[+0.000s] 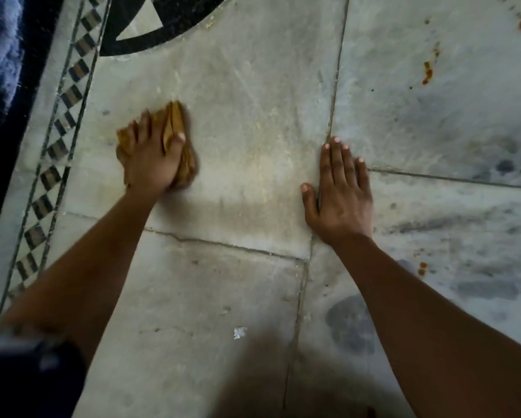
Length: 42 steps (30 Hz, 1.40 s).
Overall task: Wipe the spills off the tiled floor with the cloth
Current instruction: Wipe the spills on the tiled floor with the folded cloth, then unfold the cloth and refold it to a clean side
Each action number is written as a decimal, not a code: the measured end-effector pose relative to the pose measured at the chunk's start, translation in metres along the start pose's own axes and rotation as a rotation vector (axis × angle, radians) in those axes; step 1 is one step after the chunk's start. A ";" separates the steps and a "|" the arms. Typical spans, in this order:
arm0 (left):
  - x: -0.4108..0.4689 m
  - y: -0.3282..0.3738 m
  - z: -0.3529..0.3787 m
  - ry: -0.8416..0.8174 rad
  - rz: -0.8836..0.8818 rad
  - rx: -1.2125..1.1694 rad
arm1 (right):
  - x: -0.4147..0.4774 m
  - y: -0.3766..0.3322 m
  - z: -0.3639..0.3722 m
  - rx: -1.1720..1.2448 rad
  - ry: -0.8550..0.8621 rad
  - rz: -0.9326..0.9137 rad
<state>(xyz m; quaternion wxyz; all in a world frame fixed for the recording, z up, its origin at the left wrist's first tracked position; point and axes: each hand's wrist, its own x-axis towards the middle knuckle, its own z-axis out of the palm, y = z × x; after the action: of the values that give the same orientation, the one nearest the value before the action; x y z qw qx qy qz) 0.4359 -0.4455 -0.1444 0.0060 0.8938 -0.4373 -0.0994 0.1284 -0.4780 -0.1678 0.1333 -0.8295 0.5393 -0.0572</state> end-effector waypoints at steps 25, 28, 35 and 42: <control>-0.055 0.096 0.023 0.048 0.407 -0.093 | -0.001 0.002 0.000 0.005 0.047 -0.020; -0.095 0.091 0.024 0.015 0.462 -0.073 | -0.011 0.002 -0.010 0.070 0.008 -0.032; -0.149 0.081 -0.034 -0.397 0.529 -0.306 | -0.067 0.005 -0.071 -0.097 -0.068 -0.137; -0.217 0.113 -0.090 -0.534 0.114 -1.280 | -0.122 0.038 -0.166 -0.208 0.003 -0.241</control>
<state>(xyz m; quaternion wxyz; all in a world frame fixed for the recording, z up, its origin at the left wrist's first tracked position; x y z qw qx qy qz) 0.2343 -0.3522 -0.0077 0.4293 0.6349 -0.3256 -0.5537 0.0056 -0.4082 -0.0137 0.0380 -0.8974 0.4393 -0.0178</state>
